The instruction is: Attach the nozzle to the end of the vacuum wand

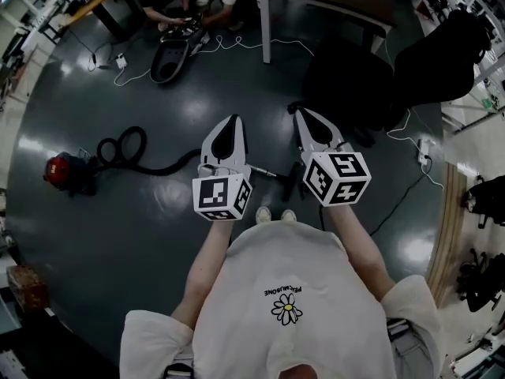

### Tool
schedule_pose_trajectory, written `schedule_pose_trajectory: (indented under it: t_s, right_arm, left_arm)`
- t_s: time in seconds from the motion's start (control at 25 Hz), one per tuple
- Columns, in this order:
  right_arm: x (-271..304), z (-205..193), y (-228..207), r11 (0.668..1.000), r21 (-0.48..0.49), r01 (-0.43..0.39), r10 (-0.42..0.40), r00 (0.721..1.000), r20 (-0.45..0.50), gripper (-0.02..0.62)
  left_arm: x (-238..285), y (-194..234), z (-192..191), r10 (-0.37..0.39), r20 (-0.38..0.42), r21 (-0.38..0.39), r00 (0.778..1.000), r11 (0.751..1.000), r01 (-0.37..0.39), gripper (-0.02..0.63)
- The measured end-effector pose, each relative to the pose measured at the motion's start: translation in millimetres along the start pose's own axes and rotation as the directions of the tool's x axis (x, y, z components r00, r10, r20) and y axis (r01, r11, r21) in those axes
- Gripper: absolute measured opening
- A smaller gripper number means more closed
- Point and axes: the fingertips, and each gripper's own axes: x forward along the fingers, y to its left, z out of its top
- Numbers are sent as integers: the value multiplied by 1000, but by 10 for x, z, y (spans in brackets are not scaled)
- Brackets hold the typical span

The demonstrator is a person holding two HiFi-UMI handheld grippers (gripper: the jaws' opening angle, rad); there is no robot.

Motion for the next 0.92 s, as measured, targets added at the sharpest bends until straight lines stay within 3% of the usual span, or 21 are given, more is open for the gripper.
schedule_pose_trajectory:
  t_s: [0.36,0.92]
  right_arm:
    - [50,128,133,997,-57,-44,46,999,27,7]
    - [196,105,158,992,-100,-77,77,997,-1,6]
  left_arm:
    - [24,78,107,16,39,20,999,1000,-17,3]
    - [152,163,54,26,35,19,999,999,-27,3]
